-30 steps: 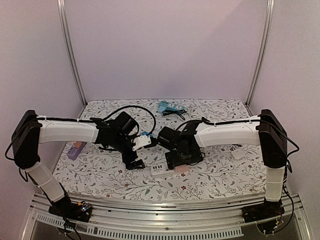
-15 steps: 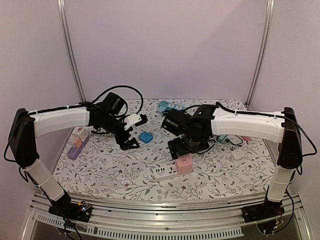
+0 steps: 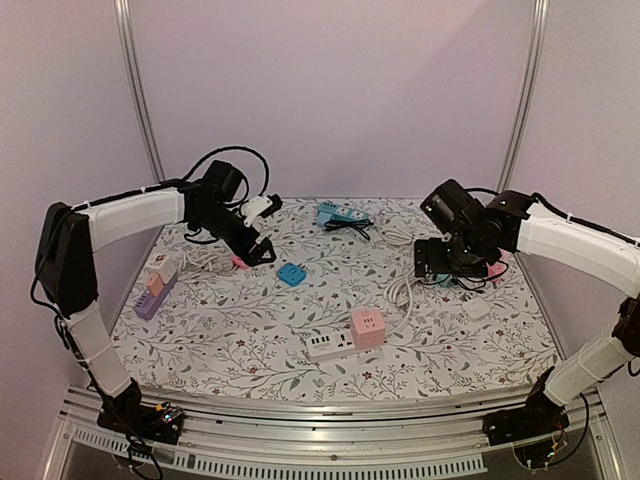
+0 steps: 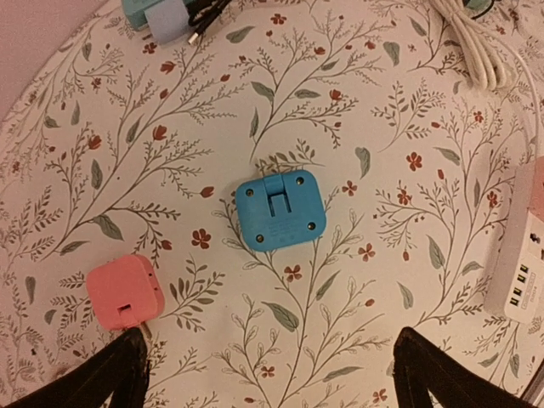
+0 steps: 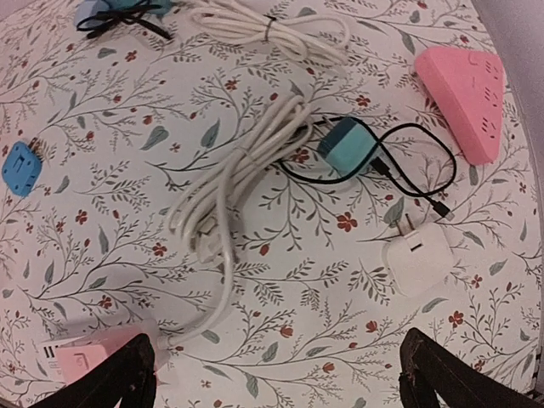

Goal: Insert the plug
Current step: Pick up the plug from the center of the board.

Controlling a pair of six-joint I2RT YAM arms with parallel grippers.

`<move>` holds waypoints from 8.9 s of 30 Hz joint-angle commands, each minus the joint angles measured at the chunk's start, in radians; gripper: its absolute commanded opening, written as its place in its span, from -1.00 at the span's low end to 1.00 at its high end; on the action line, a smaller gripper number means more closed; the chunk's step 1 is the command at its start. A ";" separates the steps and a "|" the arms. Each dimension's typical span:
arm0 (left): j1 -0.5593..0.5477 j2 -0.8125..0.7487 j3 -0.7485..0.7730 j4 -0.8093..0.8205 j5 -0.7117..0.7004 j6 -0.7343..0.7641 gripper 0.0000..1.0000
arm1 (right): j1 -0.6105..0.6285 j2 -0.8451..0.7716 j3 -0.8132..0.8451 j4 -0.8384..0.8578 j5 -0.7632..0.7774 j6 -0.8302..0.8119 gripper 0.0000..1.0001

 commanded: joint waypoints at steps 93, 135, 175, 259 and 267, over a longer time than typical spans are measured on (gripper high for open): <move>0.002 -0.172 0.006 -0.227 0.032 0.226 0.99 | -0.418 0.283 0.313 -0.276 -0.664 -0.746 -1.00; -0.780 -0.785 -0.242 -0.141 -0.201 1.137 0.99 | 0.329 0.493 0.851 -0.106 -0.948 -0.571 -1.00; -0.588 -0.700 -0.205 -0.114 -0.140 1.012 0.23 | 0.378 0.453 0.818 -0.091 -1.004 -0.721 -1.00; -0.327 -0.966 -0.770 1.091 -0.234 1.704 -1.00 | 0.245 0.470 0.587 1.078 -0.929 0.307 0.05; -0.327 -0.968 -0.780 1.090 -0.237 1.692 -1.00 | 0.231 0.522 0.612 1.159 -0.993 0.373 -0.49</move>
